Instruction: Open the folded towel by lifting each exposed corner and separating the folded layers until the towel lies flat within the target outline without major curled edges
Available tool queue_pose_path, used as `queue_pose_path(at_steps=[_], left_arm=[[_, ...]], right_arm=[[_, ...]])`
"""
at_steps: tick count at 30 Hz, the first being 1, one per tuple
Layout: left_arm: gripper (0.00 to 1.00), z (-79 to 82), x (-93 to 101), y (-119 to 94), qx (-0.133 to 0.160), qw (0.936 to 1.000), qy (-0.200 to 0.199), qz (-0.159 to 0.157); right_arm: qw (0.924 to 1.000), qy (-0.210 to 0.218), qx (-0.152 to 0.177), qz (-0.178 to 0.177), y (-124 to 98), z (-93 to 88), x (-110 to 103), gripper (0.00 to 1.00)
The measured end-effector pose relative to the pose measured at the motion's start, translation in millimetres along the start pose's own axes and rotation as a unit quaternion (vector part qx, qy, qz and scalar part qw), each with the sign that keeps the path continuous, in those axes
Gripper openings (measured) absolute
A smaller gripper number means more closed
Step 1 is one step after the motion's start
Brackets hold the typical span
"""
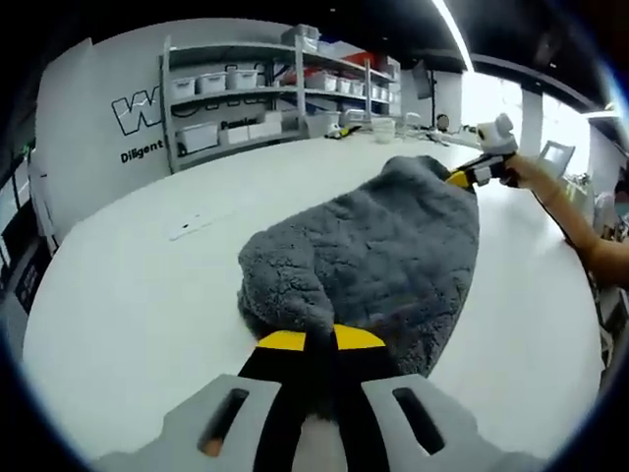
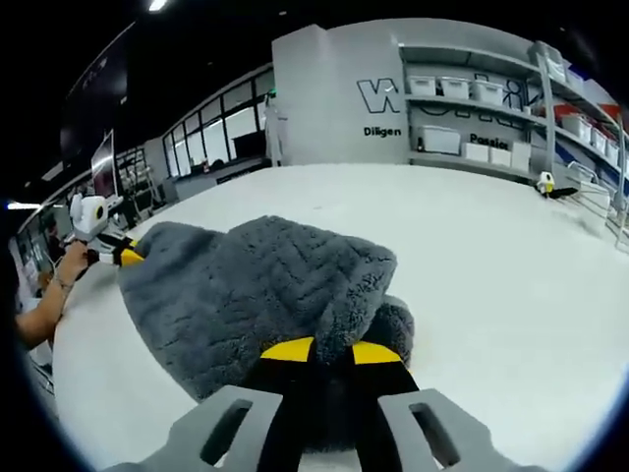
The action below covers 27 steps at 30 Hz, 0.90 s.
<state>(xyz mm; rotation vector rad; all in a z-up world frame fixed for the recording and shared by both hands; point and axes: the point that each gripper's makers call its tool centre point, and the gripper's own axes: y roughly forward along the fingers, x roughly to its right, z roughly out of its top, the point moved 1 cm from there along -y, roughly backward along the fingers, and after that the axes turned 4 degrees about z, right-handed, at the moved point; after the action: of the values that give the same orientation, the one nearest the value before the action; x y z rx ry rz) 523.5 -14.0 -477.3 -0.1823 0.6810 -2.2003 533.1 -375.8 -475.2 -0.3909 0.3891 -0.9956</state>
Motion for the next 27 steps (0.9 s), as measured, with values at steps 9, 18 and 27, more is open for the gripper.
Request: queue_pose_path(at_steps=[9, 18, 27], left_arm=[[0.06, -6.5, -27.6, -7, -0.004, 0.9997, 0.0, 0.023], [0.06, -15.3, -53.5, -17, -0.003, 0.9992, -0.003, 0.039], [0.06, -24.0, -79.1, -26, 0.0, 0.9982, -0.004, 0.059]], right_arm=[[0.9999, -0.014, 0.001, 0.008, 18, 7.4, -16, 0.08], [0.9994, -0.027, 0.002, 0.022, 37, 15.0, -35, 0.08], [0.9985, -0.042, 0.002, 0.034, 56, 22.1, -54, 0.08]])
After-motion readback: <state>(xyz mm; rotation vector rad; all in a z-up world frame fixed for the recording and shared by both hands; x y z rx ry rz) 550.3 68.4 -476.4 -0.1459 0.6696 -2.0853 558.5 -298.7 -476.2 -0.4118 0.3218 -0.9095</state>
